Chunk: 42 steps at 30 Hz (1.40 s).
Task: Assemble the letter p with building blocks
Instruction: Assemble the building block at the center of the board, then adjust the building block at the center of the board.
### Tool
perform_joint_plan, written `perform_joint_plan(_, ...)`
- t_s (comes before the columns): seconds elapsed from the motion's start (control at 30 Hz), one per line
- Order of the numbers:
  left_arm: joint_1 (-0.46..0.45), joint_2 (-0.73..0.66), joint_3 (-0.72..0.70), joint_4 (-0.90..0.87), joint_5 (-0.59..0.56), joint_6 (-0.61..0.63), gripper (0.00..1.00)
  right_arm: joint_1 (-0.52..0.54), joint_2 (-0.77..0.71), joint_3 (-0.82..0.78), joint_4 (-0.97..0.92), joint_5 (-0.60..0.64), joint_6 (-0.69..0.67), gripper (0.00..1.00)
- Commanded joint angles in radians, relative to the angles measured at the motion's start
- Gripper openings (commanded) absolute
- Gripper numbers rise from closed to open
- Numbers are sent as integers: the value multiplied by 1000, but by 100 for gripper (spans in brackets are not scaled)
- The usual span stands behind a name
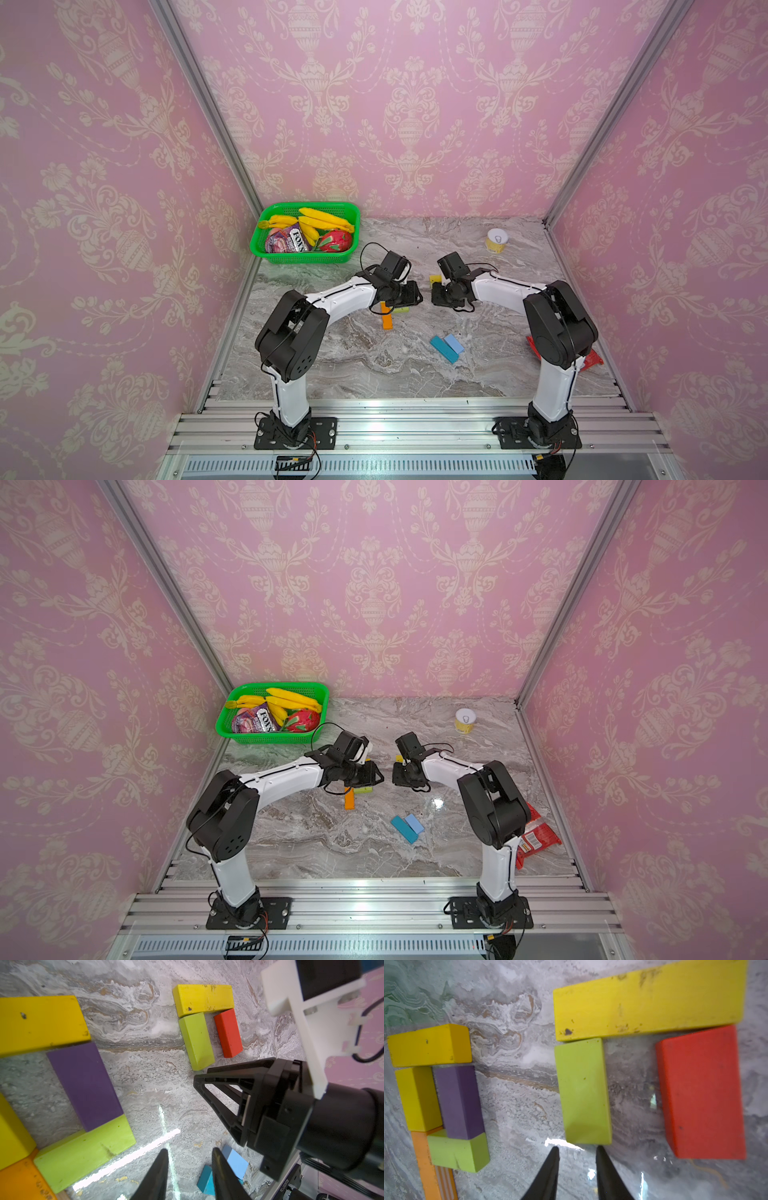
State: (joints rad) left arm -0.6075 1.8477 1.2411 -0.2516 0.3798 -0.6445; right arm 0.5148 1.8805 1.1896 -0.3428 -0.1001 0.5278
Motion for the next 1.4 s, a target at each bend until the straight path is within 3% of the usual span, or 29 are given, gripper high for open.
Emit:
perform_joint_plan(0.0,-1,-27,7,-16,-13,24,38,-5,-111,-27,-31,10,-36,41)
perform_joint_plan(0.17,-1,-36,8,-8,-12,20,38,-16,-234,-38,-155,101,-92,58)
perform_joint_plan(0.33,-1,-49,6,-12,-14,25,39,-94,-342,-142,-211,129,-93,58)
perform_joint_plan(0.53,-1,-49,7,-20,-9,39,40,-170,-427,-259,-143,63,-56,57)
perform_joint_plan(0.83,-1,-42,18,-33,-16,42,40,-177,-311,-252,-78,67,-20,55)
perform_joint_plan(1.37,7,-27,33,-50,-26,41,40,-188,-85,-135,30,-123,14,52)
